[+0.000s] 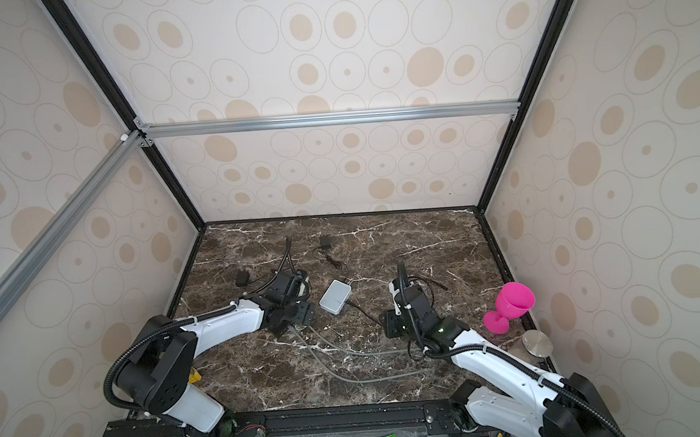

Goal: Insert the plug into the switch port

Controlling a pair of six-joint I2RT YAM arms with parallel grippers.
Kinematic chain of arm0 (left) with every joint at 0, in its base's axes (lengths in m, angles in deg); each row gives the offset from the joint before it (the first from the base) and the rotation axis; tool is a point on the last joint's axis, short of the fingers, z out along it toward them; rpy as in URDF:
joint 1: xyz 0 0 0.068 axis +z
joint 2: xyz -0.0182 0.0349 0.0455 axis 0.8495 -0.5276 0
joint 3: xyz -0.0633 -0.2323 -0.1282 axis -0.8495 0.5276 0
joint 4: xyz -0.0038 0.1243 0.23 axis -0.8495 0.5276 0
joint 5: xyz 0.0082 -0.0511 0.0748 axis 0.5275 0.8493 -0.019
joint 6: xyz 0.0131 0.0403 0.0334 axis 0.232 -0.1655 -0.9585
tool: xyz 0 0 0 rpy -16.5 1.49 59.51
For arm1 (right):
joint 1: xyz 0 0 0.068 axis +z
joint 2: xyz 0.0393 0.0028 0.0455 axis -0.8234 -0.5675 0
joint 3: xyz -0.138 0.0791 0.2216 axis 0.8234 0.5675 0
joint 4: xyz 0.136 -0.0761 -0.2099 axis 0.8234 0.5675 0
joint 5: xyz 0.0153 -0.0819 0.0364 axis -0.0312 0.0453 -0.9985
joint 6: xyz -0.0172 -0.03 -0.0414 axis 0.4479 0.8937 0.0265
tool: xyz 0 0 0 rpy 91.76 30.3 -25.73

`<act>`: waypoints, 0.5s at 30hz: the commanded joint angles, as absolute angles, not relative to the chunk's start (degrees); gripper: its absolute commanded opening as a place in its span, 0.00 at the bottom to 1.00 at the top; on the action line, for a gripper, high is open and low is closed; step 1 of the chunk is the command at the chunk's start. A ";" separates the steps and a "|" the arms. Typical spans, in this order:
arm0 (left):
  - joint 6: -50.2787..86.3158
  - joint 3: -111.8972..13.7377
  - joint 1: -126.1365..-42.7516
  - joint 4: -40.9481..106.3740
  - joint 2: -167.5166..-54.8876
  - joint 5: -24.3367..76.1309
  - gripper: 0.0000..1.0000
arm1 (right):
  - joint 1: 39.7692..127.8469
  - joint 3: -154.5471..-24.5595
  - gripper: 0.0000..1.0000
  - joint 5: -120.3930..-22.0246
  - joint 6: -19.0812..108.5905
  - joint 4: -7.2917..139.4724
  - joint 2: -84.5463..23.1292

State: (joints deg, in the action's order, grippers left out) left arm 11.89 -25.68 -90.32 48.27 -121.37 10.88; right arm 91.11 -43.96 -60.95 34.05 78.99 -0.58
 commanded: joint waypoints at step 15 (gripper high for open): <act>13.27 -32.82 -89.26 51.07 -129.34 5.50 0.85 | 91.55 -43.63 0.40 -59.09 34.95 81.15 3.95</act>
